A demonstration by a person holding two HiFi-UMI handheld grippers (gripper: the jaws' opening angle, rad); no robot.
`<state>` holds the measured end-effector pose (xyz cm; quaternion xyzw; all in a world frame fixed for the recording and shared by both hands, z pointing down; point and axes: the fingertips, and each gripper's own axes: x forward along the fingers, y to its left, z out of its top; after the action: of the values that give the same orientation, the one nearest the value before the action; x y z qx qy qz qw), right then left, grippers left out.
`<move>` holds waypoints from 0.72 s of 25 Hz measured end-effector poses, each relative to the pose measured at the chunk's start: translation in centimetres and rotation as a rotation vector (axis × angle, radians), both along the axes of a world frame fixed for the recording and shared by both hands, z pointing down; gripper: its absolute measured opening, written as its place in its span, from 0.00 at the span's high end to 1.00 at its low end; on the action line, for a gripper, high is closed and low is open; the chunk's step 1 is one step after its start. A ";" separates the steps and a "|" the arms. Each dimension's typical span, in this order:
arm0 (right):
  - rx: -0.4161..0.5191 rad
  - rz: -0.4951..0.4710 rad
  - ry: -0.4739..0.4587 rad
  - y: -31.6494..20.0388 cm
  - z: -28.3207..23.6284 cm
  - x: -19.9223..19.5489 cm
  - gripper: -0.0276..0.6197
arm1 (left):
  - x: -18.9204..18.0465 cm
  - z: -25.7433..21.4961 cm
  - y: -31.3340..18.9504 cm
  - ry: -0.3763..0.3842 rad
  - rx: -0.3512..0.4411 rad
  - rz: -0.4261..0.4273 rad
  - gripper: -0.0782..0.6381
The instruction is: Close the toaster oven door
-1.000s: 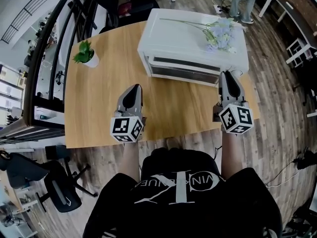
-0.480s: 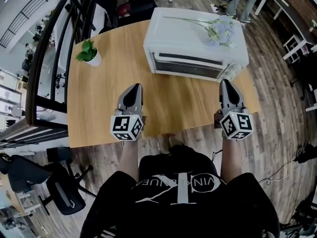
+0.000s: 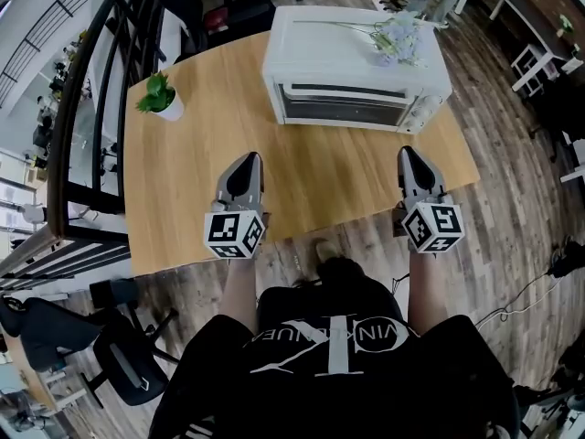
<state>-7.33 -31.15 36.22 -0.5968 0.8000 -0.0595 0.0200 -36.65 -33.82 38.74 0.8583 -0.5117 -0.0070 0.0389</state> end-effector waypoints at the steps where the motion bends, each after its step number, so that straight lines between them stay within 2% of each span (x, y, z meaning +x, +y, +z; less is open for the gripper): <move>1: -0.003 0.002 0.002 0.4 0.1 -0.2 0.92 | -0.1 0.0 0.3 0.000 0.000 0.004 0.88; 18: -0.024 0.051 0.022 5.6 0.7 -2.2 0.92 | -1.3 -0.3 4.2 0.005 0.007 0.066 0.88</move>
<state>-9.49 -25.59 36.90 -0.6178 0.7839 -0.0619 0.0056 -37.92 -29.65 38.43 0.8748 -0.4830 -0.0095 0.0373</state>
